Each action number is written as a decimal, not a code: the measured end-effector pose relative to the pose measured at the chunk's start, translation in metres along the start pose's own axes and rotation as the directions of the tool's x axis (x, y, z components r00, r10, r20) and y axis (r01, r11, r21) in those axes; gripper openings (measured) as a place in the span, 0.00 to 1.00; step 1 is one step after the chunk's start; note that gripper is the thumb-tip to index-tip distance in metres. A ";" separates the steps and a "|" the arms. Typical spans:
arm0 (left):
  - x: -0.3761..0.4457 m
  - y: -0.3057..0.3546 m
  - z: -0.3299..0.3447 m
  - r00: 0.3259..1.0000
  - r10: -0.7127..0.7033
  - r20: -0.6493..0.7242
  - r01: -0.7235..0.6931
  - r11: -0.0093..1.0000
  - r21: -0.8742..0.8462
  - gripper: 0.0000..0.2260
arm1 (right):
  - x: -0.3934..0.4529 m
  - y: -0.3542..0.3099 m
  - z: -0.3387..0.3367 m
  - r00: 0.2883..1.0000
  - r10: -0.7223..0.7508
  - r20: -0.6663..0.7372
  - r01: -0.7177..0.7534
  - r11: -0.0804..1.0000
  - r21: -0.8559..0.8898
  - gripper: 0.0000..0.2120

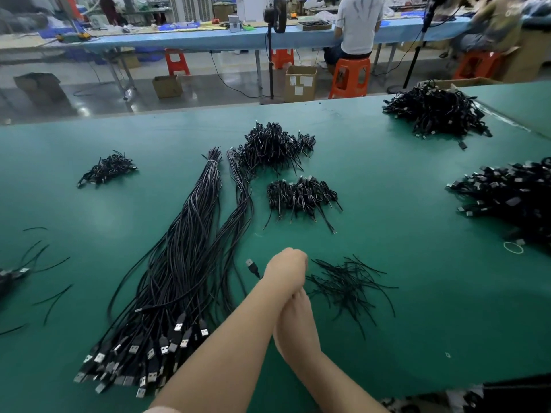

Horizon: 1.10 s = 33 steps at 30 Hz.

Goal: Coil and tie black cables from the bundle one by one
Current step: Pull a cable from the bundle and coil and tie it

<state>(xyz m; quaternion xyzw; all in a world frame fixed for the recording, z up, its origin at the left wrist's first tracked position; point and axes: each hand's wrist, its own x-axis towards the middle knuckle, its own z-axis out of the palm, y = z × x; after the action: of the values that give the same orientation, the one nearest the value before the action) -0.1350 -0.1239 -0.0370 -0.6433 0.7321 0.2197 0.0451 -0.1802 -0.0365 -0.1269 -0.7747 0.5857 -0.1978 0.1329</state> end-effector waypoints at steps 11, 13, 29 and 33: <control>0.006 -0.005 0.001 0.999 0.027 0.023 -0.032 0.971 0.237 0.05 | 0.001 -0.003 -0.005 0.999 0.011 0.044 -0.009 0.999 -0.054 0.23; -0.002 -0.002 -0.009 0.997 0.072 0.000 -0.068 0.939 0.336 0.10 | 0.000 -0.004 -0.010 0.999 0.037 0.025 -0.037 0.999 -0.005 0.17; -0.074 -0.097 0.010 0.816 -0.516 -0.262 0.039 0.501 -0.864 0.07 | 0.001 0.005 -0.034 0.965 0.193 0.179 -0.256 0.842 0.475 0.16; -0.082 -0.078 0.035 0.929 -0.327 -0.172 0.066 0.604 -0.794 0.09 | 0.002 0.011 -0.045 0.946 0.170 0.276 -0.304 0.759 0.575 0.15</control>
<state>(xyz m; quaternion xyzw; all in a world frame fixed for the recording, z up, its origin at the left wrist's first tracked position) -0.0540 -0.0414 -0.0604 -0.7020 0.4867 0.4067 -0.3239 -0.2094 -0.0402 -0.0916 -0.6253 0.5667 -0.2760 0.4601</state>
